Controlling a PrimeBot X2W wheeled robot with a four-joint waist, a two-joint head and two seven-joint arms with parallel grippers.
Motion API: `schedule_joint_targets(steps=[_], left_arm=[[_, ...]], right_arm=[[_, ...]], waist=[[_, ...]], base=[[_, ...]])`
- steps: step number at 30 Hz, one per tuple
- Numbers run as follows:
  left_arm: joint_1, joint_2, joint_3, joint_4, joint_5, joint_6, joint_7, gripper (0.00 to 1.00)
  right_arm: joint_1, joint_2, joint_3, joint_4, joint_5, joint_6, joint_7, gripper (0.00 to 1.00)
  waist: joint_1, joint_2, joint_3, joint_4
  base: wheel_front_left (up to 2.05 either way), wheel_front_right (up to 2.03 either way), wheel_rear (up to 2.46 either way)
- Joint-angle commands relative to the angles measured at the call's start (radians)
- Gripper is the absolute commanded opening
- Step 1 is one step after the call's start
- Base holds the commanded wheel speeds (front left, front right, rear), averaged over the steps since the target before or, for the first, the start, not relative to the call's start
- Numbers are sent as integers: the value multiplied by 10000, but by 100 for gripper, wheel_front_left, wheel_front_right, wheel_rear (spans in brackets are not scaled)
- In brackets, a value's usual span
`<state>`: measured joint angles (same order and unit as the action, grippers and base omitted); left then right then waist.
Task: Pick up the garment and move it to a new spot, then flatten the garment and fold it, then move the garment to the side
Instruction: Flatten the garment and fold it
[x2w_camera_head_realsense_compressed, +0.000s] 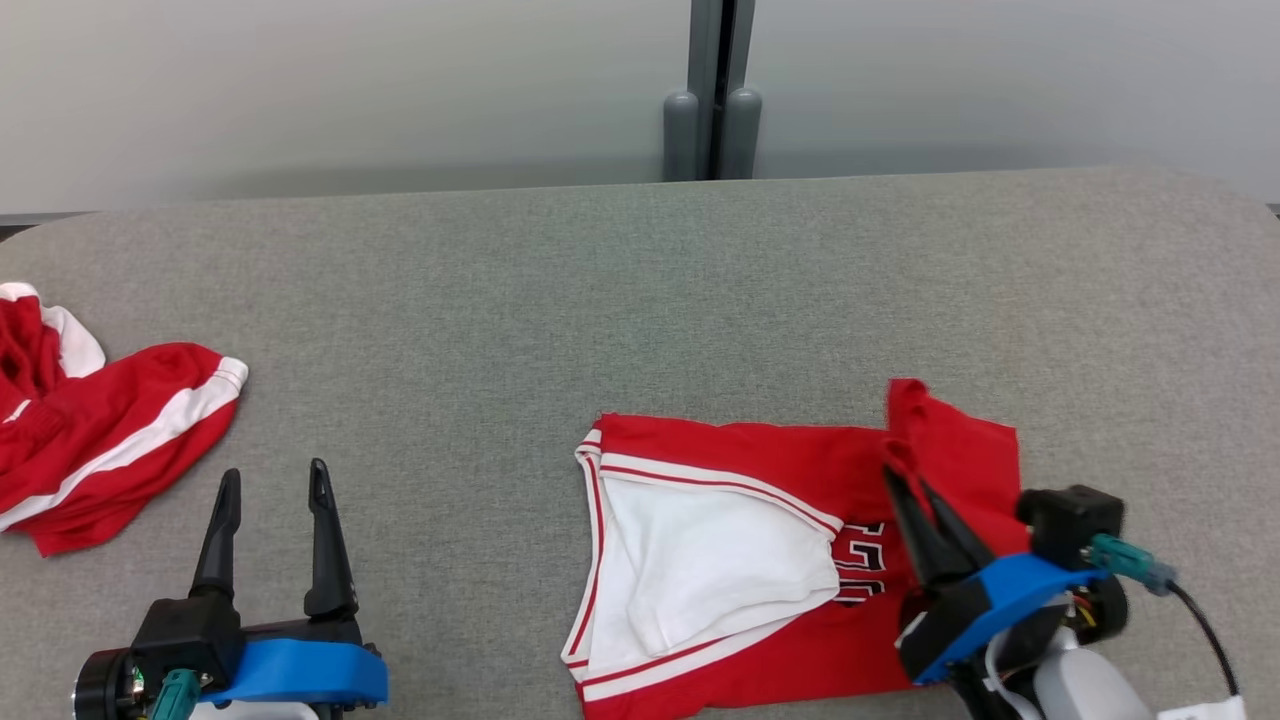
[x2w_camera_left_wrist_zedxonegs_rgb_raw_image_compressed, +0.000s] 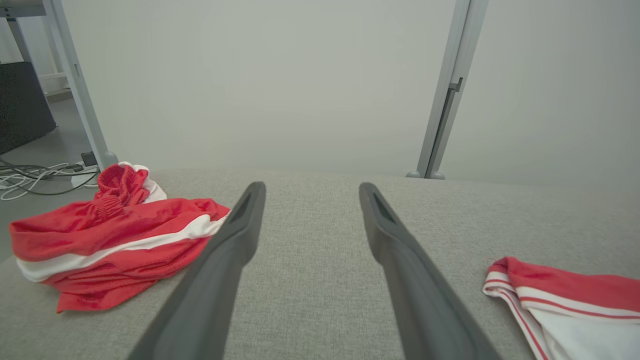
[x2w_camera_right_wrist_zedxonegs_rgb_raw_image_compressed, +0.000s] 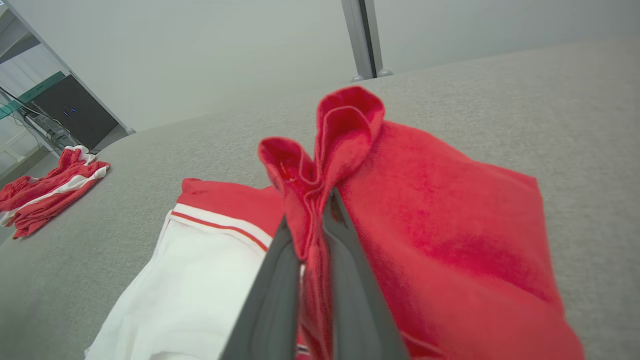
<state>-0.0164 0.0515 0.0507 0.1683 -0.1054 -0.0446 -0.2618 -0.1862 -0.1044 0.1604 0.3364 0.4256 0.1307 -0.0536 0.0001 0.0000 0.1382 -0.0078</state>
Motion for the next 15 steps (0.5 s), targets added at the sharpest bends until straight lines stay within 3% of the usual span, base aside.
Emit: schedule_joint_targets(steps=[1, 15], left_arm=[[-7, -15, -60, 31, -50, 12, -43, 100], [-316, -16, -366, 283, -255, 37, -43, 100]], right_arm=[[-180, 102, 196, -38, 33, 2, 54, 0], [-1315, 529, 2780, 650, 937, 2, -238, 0]], waist=[[-1, 0, 14, 59], [-1, 0, 104, 592]], base=[[0, 0, 0], [0, 0, 0]])
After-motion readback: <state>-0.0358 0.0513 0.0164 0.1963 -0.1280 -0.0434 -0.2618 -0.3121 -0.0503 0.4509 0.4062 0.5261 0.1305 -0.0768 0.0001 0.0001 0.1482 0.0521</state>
